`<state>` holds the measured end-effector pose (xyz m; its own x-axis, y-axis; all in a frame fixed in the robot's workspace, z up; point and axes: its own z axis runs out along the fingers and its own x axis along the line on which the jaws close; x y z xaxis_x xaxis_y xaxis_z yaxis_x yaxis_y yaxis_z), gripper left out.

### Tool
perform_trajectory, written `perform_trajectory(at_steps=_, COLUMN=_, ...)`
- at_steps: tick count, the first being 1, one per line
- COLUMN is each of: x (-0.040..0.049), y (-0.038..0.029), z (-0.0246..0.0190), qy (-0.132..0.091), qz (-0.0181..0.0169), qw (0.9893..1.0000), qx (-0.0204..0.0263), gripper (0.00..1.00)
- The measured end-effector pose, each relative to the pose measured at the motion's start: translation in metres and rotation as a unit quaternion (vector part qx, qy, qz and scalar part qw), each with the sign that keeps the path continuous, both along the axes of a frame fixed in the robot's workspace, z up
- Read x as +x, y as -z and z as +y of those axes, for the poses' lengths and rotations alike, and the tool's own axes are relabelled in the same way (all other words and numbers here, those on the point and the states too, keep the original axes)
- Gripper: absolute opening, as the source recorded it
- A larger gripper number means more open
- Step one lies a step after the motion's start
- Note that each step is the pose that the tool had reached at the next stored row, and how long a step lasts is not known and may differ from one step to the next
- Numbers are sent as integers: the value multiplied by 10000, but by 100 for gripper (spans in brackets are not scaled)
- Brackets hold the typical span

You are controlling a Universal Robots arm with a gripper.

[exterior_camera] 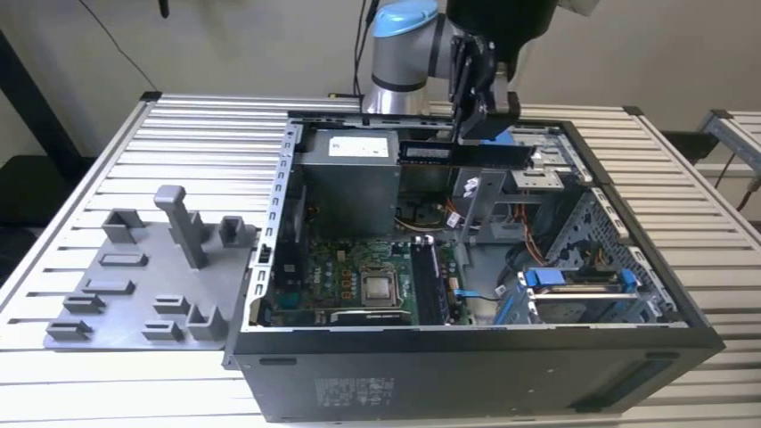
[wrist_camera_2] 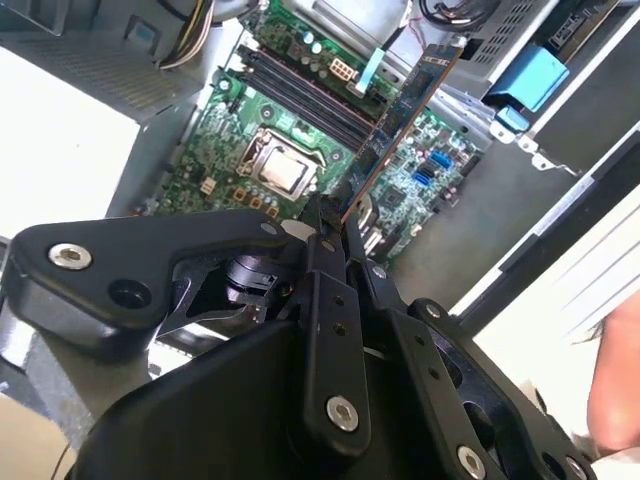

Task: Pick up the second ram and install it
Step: 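Insert the second ram into the second slot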

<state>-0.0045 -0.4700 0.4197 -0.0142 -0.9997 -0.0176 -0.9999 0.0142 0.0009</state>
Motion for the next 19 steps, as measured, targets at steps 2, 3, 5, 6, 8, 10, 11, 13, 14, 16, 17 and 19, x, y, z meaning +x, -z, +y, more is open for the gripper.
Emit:
perform_trajectory(at_steps=2, x=0, y=0, z=0, qy=70, qz=0, qw=10000, qx=0, gripper=14)
perform_trajectory(at_steps=3, x=0, y=0, z=0, qy=105, qz=0, qw=9999, qx=0, gripper=14)
perform_trajectory(at_steps=5, x=0, y=0, z=0, qy=174, qz=0, qw=9998, qx=0, gripper=14)
perform_trajectory(at_steps=6, x=0, y=0, z=0, qy=210, qz=0, qw=9998, qx=0, gripper=14)
perform_trajectory(at_steps=8, x=0, y=0, z=0, qy=277, qz=0, qw=9996, qx=0, gripper=14)
perform_trajectory(at_steps=10, x=0, y=0, z=0, qy=343, qz=0, qw=9994, qx=0, gripper=14)
perform_trajectory(at_steps=11, x=0, y=0, z=0, qy=376, qz=0, qw=9993, qx=-1, gripper=14)
perform_trajectory(at_steps=13, x=0, y=0, z=0, qy=436, qz=0, qw=9991, qx=-1, gripper=14)
perform_trajectory(at_steps=14, x=0, y=1, z=0, qy=462, qz=0, qw=9989, qx=-1, gripper=14)
perform_trajectory(at_steps=16, x=0, y=1, z=0, qy=516, qz=0, qw=9987, qx=0, gripper=14)
perform_trajectory(at_steps=17, x=0, y=1, z=0, qy=542, qz=0, qw=9985, qx=0, gripper=14)
perform_trajectory(at_steps=19, x=0, y=2, z=0, qy=591, qz=0, qw=9982, qx=0, gripper=14)
